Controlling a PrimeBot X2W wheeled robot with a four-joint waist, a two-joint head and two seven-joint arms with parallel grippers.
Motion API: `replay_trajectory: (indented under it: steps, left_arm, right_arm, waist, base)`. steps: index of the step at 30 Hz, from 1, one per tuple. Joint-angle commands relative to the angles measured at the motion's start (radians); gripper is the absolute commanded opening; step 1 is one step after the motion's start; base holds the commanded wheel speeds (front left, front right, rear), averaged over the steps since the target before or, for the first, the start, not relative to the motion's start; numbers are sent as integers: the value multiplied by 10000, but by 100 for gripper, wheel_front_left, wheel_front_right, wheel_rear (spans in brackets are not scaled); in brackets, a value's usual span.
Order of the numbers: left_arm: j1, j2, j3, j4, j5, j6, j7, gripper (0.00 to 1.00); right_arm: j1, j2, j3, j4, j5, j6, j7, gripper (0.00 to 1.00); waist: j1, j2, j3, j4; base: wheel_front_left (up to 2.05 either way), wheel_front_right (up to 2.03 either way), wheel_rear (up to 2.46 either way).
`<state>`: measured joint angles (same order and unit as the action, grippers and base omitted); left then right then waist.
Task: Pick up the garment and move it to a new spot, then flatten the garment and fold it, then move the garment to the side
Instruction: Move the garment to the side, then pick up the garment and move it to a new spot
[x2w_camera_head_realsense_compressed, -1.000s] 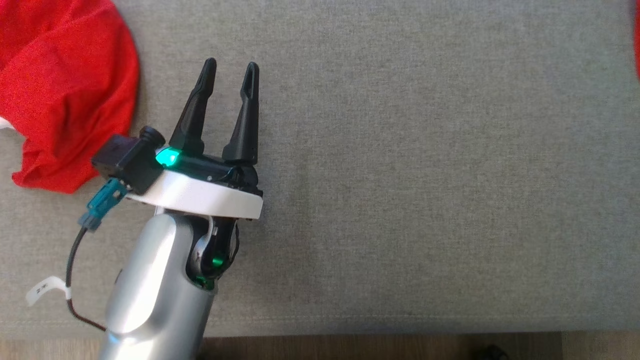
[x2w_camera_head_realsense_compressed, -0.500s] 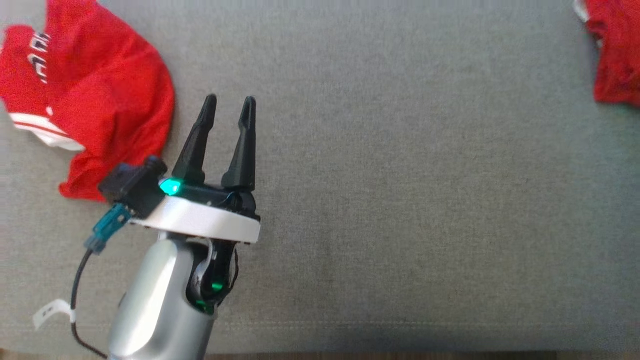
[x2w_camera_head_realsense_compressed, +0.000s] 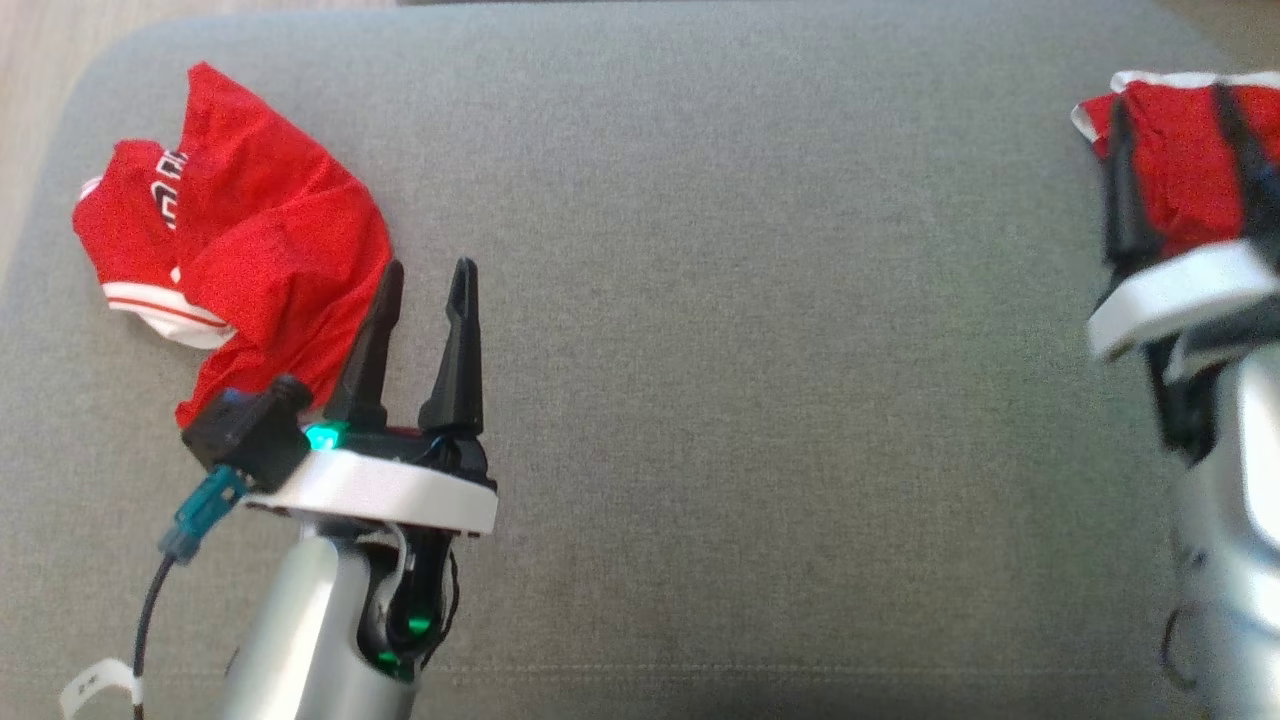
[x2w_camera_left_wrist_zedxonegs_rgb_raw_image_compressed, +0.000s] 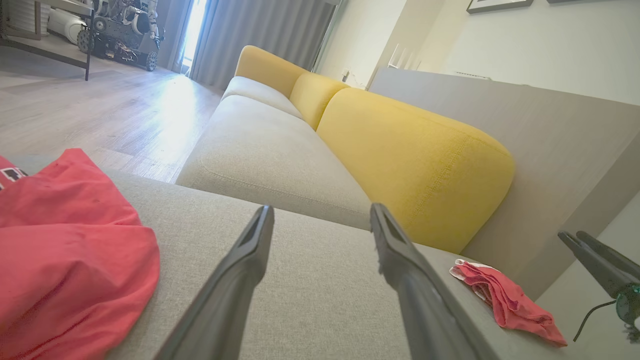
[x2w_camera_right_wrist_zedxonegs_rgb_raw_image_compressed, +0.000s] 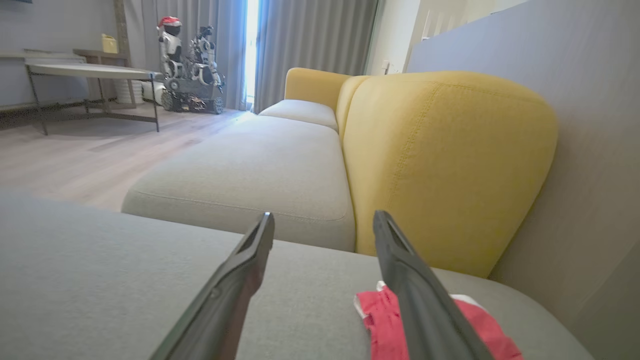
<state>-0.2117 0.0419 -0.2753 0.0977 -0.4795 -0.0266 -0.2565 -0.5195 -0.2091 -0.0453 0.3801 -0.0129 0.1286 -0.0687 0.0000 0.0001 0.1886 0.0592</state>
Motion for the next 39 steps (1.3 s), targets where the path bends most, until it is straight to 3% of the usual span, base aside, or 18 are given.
replay_trajectory:
  steps: [1,17,39]
  left_arm:
    - [-68,83,382,-361,-16,24,-53,100]
    - [810,83,320,-269,133,163,-53,100]
    - [957,83,532,-632,324,344,-53,100]
  right_arm:
    - [223,157,232,-541,156,21,-180,100]
    - [3213,1427,-154,-1971,303,21,-1555,100]
    - [3663,1587,-165,-2146,337,21,-1862,100]
  waist:
    - [0,-1,-175,-27]
    - [0,-1,-813,-359]
    - [0,-1,-738,-425]
  base:
    - [0,0,0]
    - [0,0,0]
    - [0,0,0]
